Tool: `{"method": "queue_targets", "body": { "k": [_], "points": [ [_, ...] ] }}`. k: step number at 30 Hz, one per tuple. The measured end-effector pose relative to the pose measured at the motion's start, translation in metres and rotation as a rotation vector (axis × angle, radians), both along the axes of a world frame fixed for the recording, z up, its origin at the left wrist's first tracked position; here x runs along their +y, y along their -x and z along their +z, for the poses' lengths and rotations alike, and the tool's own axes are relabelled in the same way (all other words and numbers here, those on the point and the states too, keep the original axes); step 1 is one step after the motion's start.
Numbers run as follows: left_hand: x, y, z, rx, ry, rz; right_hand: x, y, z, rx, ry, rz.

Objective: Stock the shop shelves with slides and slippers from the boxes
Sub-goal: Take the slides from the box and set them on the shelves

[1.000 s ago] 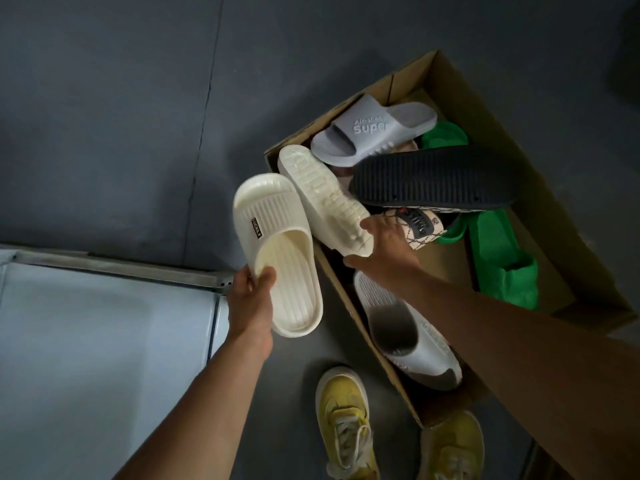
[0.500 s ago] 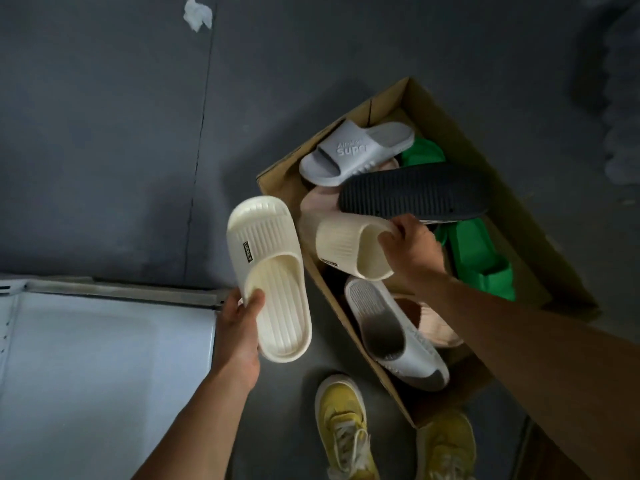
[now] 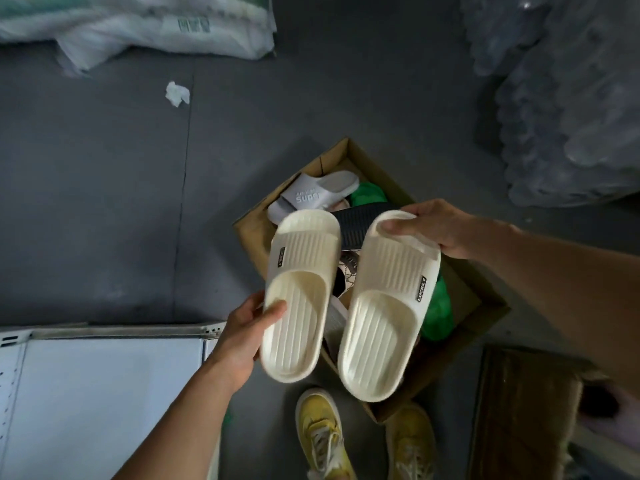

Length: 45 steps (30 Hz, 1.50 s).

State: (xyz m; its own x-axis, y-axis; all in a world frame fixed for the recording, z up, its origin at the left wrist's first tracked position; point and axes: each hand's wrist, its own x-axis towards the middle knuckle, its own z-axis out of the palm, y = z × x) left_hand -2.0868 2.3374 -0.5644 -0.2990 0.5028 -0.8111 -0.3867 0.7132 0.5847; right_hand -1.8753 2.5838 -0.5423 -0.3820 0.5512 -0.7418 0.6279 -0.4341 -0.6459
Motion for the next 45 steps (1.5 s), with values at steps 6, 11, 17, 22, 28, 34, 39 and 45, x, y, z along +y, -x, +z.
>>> {"method": "queue_targets", "body": {
  "k": [6, 11, 17, 22, 28, 34, 39, 45],
  "points": [
    [0.01, -0.027, 0.017, -0.12, -0.088, -0.03, -0.001, -0.009, 0.018, 0.012, 0.021, -0.071],
    [0.011, -0.037, 0.029, -0.152, -0.111, -0.026, -0.004, -0.019, 0.025, -0.011, 0.057, -0.153],
    [0.021, -0.039, 0.065, -0.246, -0.122, -0.045, -0.004, -0.03, 0.06, 0.002, 0.091, -0.304],
    [0.033, -0.039, 0.114, -0.347, -0.126, -0.157, -0.003, -0.034, 0.113, 0.107, 0.031, -0.462],
    [0.04, -0.049, 0.189, -0.363, -0.228, -0.187, -0.002, -0.038, 0.193, 0.141, -0.001, -0.551],
    [0.037, -0.058, 0.272, -0.352, -0.315, -0.153, -0.005, -0.04, 0.287, 0.218, -0.04, -0.576],
    [0.031, -0.066, 0.336, -0.312, -0.4, -0.138, -0.013, -0.043, 0.357, 0.323, -0.057, -0.582],
    [0.011, -0.08, 0.409, -0.243, -0.478, -0.125, -0.029, -0.047, 0.429, 0.346, -0.102, -0.612]
  ]
}}
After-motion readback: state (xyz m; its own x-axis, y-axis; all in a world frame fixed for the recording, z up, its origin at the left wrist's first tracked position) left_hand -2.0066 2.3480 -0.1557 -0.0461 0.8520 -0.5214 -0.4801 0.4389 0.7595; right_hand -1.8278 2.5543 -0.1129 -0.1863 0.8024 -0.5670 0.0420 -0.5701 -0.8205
